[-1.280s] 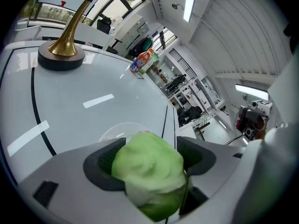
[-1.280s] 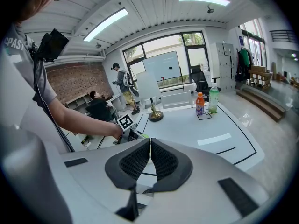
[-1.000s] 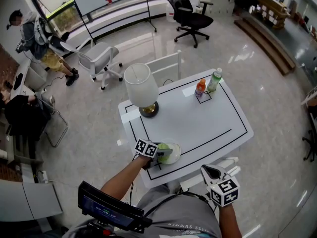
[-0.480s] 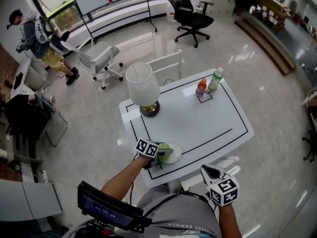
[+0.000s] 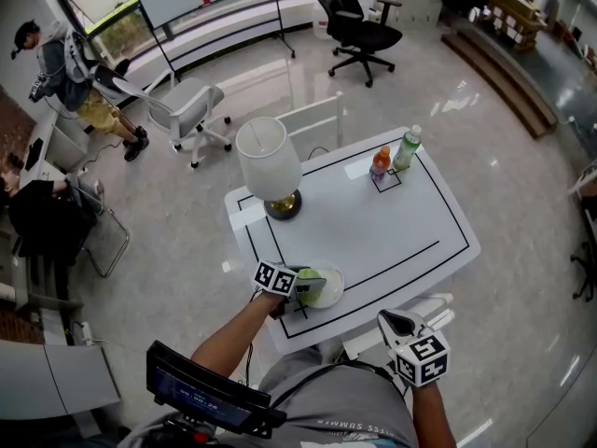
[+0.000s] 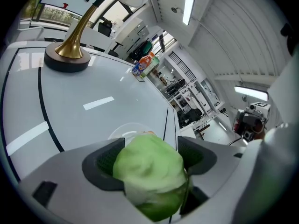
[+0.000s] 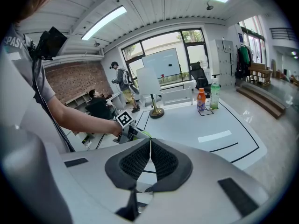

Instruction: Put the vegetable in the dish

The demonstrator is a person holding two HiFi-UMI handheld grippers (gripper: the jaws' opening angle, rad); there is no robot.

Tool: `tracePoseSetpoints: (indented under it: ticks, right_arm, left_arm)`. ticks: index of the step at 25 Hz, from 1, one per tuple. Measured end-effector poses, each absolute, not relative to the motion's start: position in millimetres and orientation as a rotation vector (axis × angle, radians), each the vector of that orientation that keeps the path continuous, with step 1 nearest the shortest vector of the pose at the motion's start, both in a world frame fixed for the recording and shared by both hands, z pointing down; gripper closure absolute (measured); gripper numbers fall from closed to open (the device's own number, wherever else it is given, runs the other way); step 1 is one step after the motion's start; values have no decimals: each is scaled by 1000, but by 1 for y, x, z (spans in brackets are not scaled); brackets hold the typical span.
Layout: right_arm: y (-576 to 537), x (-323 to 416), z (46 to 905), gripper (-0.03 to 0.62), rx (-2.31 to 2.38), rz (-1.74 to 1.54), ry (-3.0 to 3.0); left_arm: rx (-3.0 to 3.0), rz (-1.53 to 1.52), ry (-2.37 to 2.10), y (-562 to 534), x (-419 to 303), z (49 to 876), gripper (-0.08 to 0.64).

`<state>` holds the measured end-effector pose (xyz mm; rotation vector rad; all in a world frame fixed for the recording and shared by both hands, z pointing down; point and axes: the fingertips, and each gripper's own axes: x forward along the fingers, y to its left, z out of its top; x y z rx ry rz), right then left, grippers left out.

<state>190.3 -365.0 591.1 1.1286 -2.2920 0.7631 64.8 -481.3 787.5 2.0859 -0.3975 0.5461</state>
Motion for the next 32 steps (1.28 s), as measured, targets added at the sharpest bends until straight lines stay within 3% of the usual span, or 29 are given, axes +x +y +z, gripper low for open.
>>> tracePoseSetpoints:
  ticks: [17,32]
  right_arm:
    - [-379,186,602,583,1090,787,-2279]
    - [-377,187,611,584,1080,806,-2264]
  left_arm:
    - [2053,517,-369,-483,62,788,216]
    - [2264,733,-238,-471,80,777,218]
